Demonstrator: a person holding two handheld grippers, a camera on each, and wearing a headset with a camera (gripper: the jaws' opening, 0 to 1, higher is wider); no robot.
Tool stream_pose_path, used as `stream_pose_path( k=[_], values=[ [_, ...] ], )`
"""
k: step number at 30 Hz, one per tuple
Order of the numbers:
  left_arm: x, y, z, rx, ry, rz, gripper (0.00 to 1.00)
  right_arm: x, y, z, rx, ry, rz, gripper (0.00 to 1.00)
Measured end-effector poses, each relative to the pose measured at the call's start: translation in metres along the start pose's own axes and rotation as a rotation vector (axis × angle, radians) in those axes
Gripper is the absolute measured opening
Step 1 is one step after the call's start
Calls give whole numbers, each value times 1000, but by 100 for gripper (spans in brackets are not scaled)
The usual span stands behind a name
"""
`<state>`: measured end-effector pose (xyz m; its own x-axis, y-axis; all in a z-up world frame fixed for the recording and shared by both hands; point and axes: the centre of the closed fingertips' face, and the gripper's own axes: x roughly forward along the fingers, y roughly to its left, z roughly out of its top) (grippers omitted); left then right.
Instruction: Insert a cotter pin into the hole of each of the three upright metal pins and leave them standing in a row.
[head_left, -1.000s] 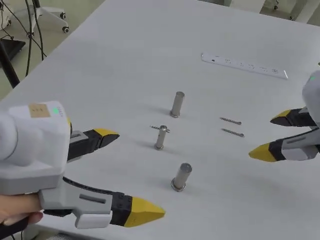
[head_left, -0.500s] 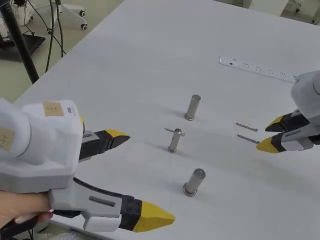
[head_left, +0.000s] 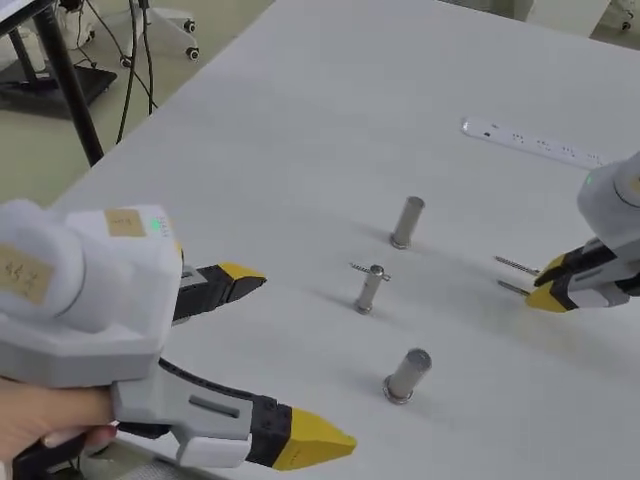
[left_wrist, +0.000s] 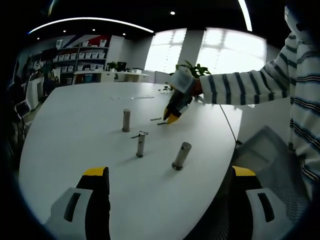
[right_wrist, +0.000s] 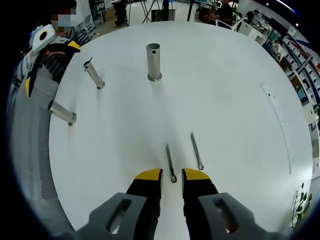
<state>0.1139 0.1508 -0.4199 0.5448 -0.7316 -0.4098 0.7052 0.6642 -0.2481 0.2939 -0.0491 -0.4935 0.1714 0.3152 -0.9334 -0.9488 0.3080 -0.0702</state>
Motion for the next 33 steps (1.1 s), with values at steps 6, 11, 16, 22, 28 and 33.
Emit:
stream_pose_path(
  k=[6,11,16,22,28,33],
  values=[
    [1,3,1,-4,-2,6,99,4,2,-1,-20,27,26,2],
    [2,1,0,-5,2,-6,99,4,-1,0,-42,52,11,0],
    [4,2,-2,-17,7,2,99,4,-2,0,-51,66,5,0],
    [5,0,0,-20,-1,-5,97,4,-3,-1,-69,63,-3,0],
    [7,-2,1,-17,-8,-6,96,4,-4,-2,-67,50,-24,0],
    [7,-3,10,-21,-45,-3,96,4,-4,-1,-66,53,-29,0]
  ],
)
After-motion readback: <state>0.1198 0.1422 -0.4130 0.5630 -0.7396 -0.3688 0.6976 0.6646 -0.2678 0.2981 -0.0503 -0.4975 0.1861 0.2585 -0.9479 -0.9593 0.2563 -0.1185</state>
